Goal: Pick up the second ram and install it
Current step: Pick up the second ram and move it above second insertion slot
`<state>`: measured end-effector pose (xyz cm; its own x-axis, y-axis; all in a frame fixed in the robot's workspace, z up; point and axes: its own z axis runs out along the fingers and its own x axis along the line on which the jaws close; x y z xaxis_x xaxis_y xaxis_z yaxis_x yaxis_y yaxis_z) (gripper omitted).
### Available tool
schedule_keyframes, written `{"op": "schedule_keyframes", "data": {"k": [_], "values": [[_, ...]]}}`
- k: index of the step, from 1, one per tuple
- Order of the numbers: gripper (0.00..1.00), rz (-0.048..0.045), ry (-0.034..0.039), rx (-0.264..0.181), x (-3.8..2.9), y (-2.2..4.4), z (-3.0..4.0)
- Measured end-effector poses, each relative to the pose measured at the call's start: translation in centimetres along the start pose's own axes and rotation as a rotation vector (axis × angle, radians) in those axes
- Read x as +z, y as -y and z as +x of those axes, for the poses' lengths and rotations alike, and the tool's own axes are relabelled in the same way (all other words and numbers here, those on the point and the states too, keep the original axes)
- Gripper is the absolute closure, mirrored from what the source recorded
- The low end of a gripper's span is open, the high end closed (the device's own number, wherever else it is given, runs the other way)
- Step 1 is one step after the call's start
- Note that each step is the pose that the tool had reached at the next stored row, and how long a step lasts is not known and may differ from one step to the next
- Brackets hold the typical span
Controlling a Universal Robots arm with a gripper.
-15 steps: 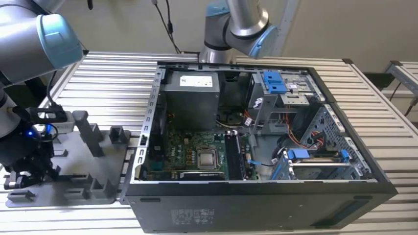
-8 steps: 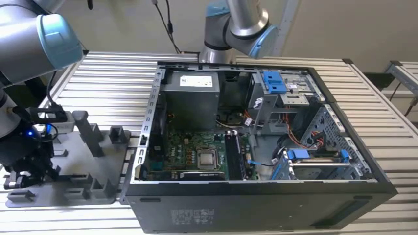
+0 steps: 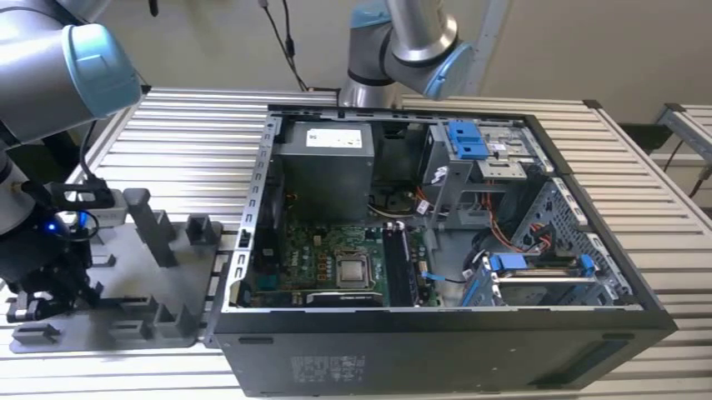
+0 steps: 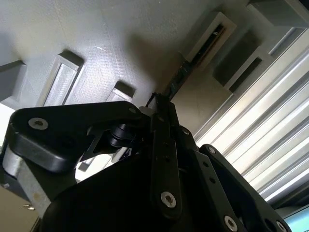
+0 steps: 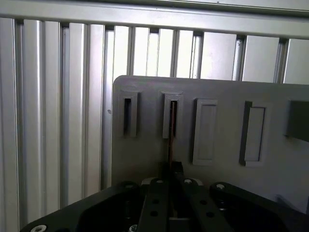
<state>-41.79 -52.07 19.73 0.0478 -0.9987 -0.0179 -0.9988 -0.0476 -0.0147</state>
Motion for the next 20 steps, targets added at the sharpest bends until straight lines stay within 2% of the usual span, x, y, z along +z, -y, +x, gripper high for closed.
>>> {"op": "schedule_keyframes", "data": {"k": [2,7,20], "values": [[0.86,0.0004,0.0003,0.000,-0.09,0.00,0.00],[0.86,0.0000,-0.0001,0.000,-0.91,0.00,-0.02],[0.86,0.0001,-0.0001,0.003,-2.37,0.02,-0.04]]}}
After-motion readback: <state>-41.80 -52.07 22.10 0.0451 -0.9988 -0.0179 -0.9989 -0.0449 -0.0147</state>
